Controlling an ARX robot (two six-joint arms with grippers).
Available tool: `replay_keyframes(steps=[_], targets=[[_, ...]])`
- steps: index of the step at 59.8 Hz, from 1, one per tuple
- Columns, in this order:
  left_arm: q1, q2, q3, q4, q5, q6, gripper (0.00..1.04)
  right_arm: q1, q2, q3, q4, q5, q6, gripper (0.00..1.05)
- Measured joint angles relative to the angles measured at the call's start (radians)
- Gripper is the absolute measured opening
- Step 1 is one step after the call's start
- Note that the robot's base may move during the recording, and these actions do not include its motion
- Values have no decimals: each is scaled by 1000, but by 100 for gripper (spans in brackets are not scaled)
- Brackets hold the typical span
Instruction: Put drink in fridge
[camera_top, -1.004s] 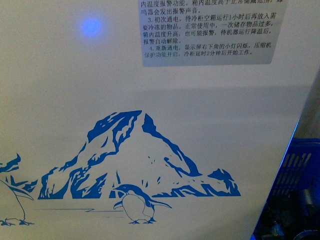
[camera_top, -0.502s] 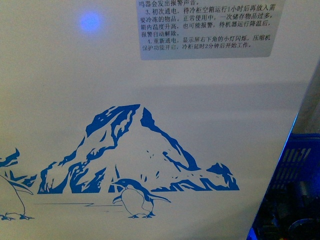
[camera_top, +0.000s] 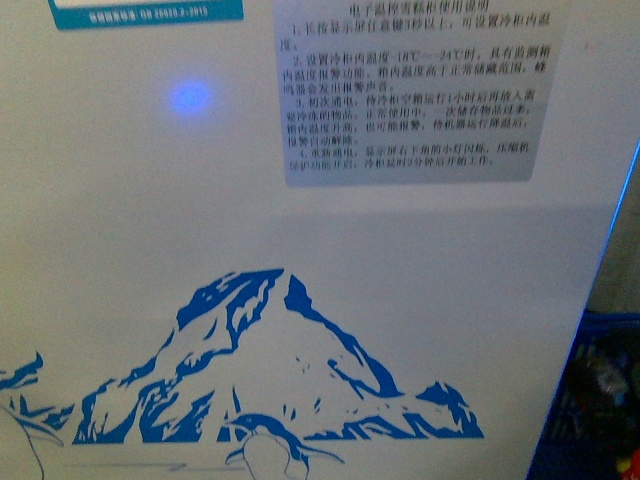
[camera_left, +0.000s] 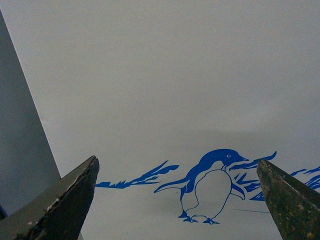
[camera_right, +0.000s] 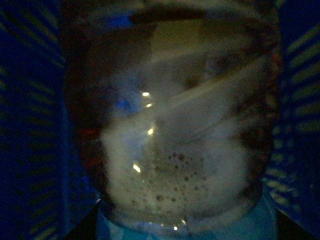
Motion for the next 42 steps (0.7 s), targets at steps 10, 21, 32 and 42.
replay_keyframes(steps=[10, 21, 32, 42], targets=[[0, 0, 0, 0, 0, 0, 97, -5, -454, -193, -27, -75, 58, 40], [0, 0, 0, 0, 0, 0, 97, 6, -871, -360, -88, -107, 119, 40], [0, 0, 0, 0, 0, 0, 97, 21, -1210, -489, -82, -69, 153, 40], [0, 0, 0, 0, 0, 0, 97, 45, -1594, -607, -115, 42, 146, 40]])
